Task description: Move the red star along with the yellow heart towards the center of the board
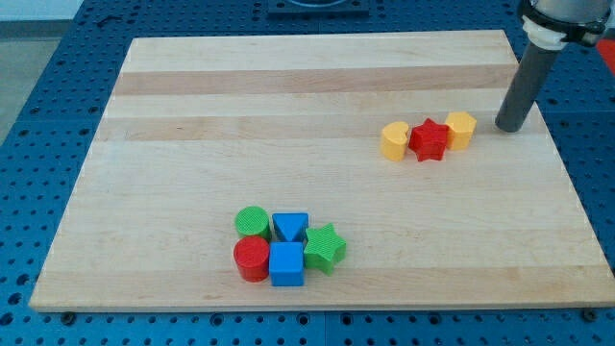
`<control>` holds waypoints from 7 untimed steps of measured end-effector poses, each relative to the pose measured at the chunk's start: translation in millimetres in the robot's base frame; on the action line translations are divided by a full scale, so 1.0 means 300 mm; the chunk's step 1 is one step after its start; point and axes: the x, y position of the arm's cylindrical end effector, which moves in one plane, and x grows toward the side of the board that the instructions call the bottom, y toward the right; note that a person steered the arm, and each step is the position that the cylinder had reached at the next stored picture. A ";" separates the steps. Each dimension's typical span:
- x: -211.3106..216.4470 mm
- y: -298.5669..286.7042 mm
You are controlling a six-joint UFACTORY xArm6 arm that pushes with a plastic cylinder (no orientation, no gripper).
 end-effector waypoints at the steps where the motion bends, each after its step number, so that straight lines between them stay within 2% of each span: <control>1: 0.024 -0.037; 2: 0.148 -0.066; 3: 0.135 -0.227; 5: -0.019 -0.516; 6: -0.010 -0.599; 7: 0.120 -0.509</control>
